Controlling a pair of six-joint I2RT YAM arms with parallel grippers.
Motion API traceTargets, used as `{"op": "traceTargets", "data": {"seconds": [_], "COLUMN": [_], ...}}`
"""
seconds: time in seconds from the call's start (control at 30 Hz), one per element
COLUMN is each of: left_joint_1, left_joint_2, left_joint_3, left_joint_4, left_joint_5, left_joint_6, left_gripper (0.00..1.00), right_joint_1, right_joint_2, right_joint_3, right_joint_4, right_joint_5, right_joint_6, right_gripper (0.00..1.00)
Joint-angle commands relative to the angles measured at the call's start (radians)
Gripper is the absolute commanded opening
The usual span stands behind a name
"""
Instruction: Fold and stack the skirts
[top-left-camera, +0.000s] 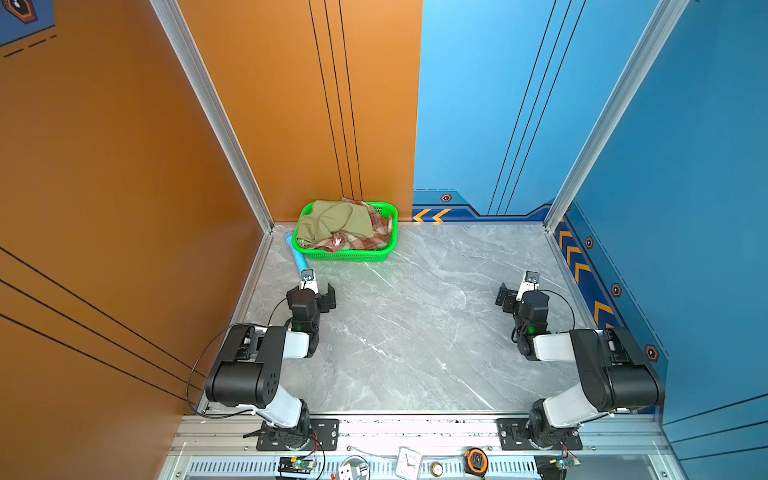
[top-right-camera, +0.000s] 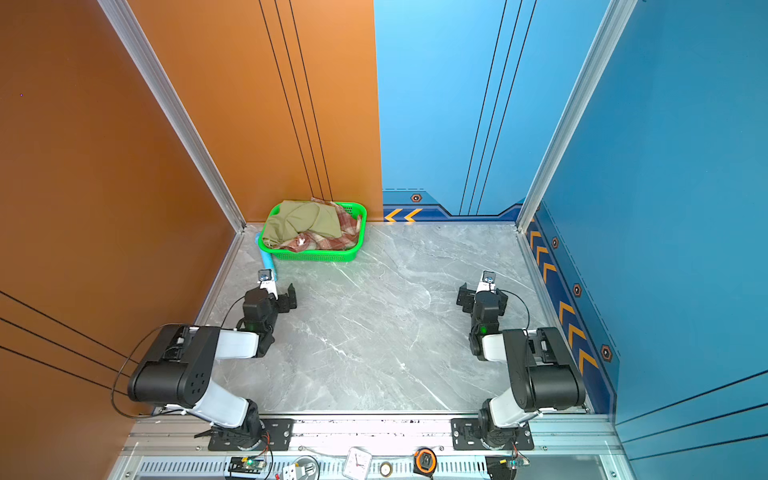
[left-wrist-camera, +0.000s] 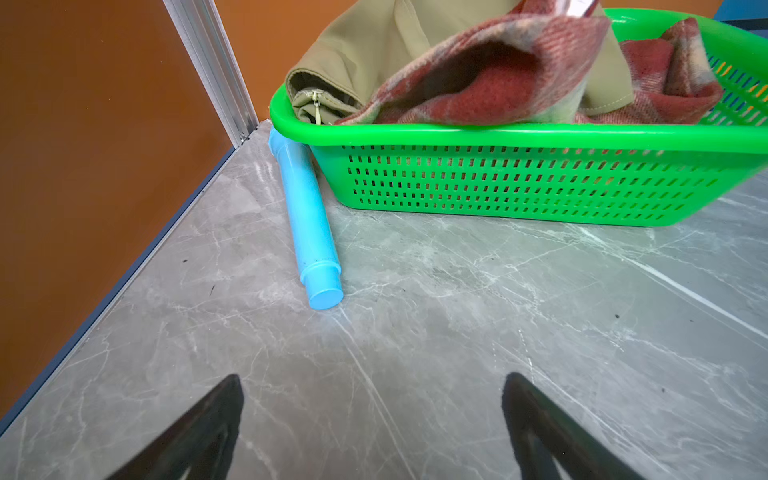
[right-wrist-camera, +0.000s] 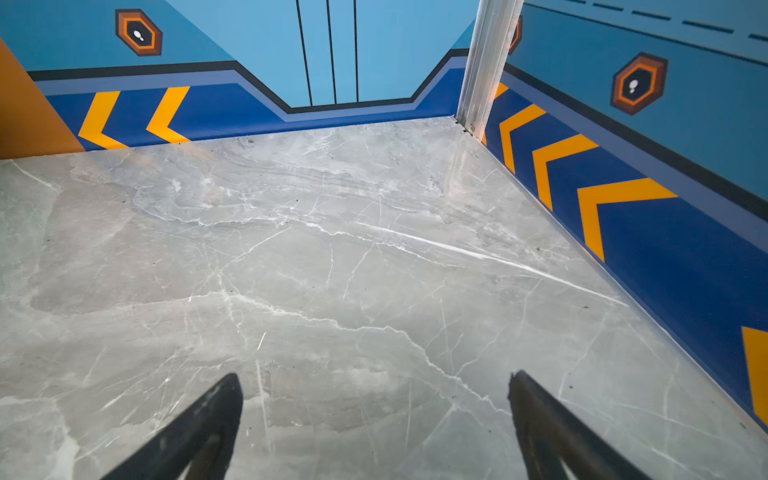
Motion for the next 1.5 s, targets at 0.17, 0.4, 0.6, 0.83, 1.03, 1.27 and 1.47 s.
{"op": "traceTargets", "data": {"seconds": [0.17, 0.4, 0.6, 0.83, 1.03, 1.27, 1.47], "left_joint_1": [-0.008, -0.026, -0.021, -0.003, -0.008, -0.008, -0.064], "left_joint_2": [0.001, 0.005, 0.007, 0.005, 0.006, 0.004, -0.081], "left_joint_3": [-0.009, -0.028, -0.022, -0.016, -0.012, -0.011, 0.032], "left_joint_4": [0.011, 0.053, 0.046, 0.030, 0.023, 0.019, -0.110], "left_joint_5": [-0.022, -0.029, -0.031, -0.027, -0.035, -0.042, -0.231], "left_joint_6": [0.016, 0.041, 0.033, 0.013, 0.012, 0.009, 0.021], "left_gripper": [0.98, 0.98, 0.98, 0.98, 0.98, 0.98, 0.98], "right_joint_1": [0.004, 0.004, 0.004, -0.002, 0.000, 0.056, 0.141], "right_joint_2": [0.011, 0.011, 0.011, 0.011, 0.011, 0.003, -0.242], "right_joint_3": [0.001, 0.001, 0.001, 0.001, 0.001, -0.031, 0.028], "right_joint_4": [0.022, 0.022, 0.022, 0.021, 0.020, 0.083, -0.253], "right_joint_5": [0.022, 0.022, 0.022, 0.010, 0.011, 0.058, 0.178], "right_joint_6": [0.000, 0.000, 0.000, 0.006, 0.004, -0.057, -0.067], "right_gripper": [1.00, 1.00, 1.00, 1.00, 1.00, 1.00, 1.00]}}
